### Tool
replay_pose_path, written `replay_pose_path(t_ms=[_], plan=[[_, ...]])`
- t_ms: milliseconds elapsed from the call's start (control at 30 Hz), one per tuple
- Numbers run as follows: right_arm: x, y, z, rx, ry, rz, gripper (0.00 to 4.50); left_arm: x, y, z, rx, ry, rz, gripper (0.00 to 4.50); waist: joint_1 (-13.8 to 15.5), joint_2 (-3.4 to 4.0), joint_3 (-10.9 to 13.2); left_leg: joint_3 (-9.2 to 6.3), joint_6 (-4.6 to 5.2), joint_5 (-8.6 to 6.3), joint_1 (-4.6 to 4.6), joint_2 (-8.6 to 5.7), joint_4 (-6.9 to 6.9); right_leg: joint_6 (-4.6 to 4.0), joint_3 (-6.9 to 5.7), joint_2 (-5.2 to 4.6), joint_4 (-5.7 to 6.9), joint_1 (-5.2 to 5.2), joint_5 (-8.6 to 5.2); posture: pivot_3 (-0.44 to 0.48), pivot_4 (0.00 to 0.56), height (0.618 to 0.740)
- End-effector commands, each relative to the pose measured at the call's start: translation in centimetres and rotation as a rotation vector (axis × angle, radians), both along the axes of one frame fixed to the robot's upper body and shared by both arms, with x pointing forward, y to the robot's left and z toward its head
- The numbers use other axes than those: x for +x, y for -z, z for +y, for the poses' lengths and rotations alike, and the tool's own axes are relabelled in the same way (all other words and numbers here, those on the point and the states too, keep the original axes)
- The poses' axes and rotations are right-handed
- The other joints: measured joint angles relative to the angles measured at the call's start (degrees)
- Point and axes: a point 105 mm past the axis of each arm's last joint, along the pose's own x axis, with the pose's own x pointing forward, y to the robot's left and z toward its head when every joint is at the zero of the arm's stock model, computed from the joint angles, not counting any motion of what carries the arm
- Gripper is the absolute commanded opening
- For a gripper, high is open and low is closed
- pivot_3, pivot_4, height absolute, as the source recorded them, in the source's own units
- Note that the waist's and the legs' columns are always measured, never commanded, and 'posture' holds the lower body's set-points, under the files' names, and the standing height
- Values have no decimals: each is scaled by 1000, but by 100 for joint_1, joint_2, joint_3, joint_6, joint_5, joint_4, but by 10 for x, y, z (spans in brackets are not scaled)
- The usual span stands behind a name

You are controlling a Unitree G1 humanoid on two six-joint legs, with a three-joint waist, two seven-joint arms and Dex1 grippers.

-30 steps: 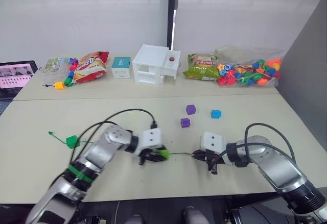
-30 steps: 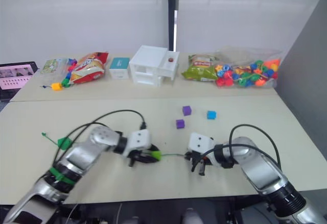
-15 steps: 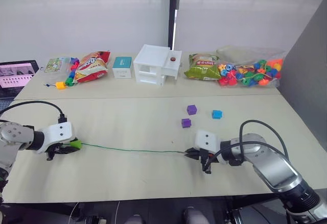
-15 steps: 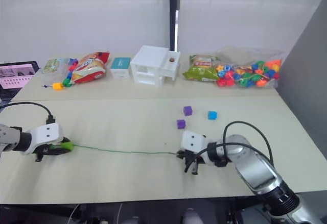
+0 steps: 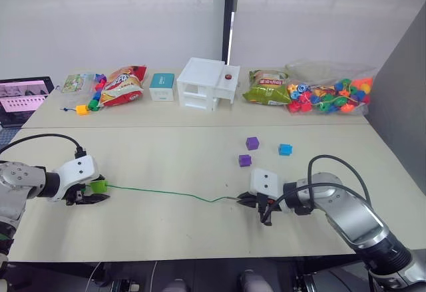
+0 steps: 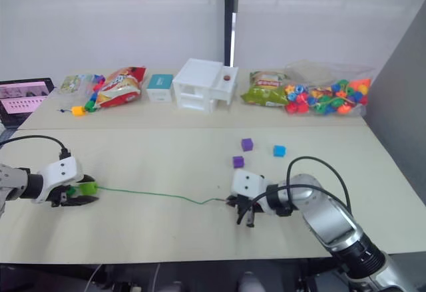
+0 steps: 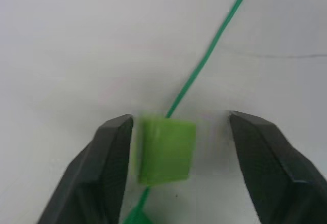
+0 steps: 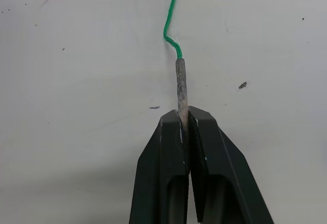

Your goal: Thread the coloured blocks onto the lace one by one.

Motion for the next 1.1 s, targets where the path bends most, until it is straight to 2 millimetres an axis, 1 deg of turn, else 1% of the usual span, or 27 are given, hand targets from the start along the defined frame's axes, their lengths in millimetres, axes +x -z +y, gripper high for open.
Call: replay_pose_path(t_ms=[33,67,100,167,233,333,467,533,567,667,767,833,1067,1100], plan=[[-2,-9,7,17,-32,-20,0,7,-30,-18,-64,37,-61,4325,0,-2,1,-2,0,0,-1,0,0,0,-1,0,0,-1,0,0,150,740],[-2,-10,8,18,-34,-20,0,6,-37,-26,-94,52,-58,4493,-1,-3,1,-2,0,0,-1,1,0,0,-1,0,0,-1,0,0,150,740],[-2,-10,10,20,-34,-20,0,6,-45,-35,-130,71,-62,4493,-2,-3,1,-2,0,0,-2,1,0,0,-1,1,0,-2,0,0,150,740],[-2,-11,16,25,-37,-18,0,2,-58,-64,-224,138,-55,4493,-11,-3,2,-2,0,0,-4,1,0,0,-1,0,0,-2,0,0,150,740],[0,-12,22,26,-37,-19,0,-5,-62,-90,-289,201,-36,4493,-15,-3,2,-3,0,0,-5,0,1,0,-1,0,0,-3,0,0,150,740],[4,-14,30,21,-24,-26,0,-17,-50,-144,-378,315,0,4493,-13,-3,2,-4,0,0,-4,0,1,0,-1,-1,1,-2,0,0,150,740],[7,-14,38,5,-12,-31,0,-24,-29,-199,-427,418,-16,4493,-4,-4,1,-6,-1,0,-8,-1,5,0,-1,-1,1,-3,1,0,150,740],[7,-13,40,-7,-15,-29,0,-25,-21,-217,-426,457,-27,4493,2,-5,1,-7,-1,0,-8,-2,6,-1,-1,-2,1,-3,1,0,150,740],[7,-13,41,-14,-19,-32,0,-23,-16,-224,-425,469,-30,4493,3,-5,1,-7,-1,0,-10,-2,7,-1,-1,-1,-1,-3,1,0,150,740],[7,-14,43,-22,-27,-36,0,-16,-5,-233,-430,473,-29,4493,-4,-5,1,-7,-1,1,-11,-2,7,-1,-1,0,-1,-5,1,0,150,740],[7,-16,43,-24,-29,-37,0,-11,3,-234,-421,487,-22,4493,-6,-5,0,-7,-1,1,-9,-2,7,-1,-1,0,-1,-4,1,0,150,740],[6,-17,43,-27,-28,-37,0,-9,8,-232,-398,497,-14,4493,-5,-5,0,-7,-1,1,-9,-2,6,-1,-1,-1,-2,-4,1,0,150,740],[5,-17,41,-35,-27,-33,0,-5,5,-238,-430,505,-15,4493,17,-5,0,-8,-1,1,-12,-5,8,0,-1,-4,-5,-3,2,0,150,740],[5,-17,41,-35,-28,-32,0,-4,4,-238,-432,504,-17,4227,16,-5,0,-8,-1,1,-12,-6,9,0,-1,-4,-5,-3,2,0,150,740]])
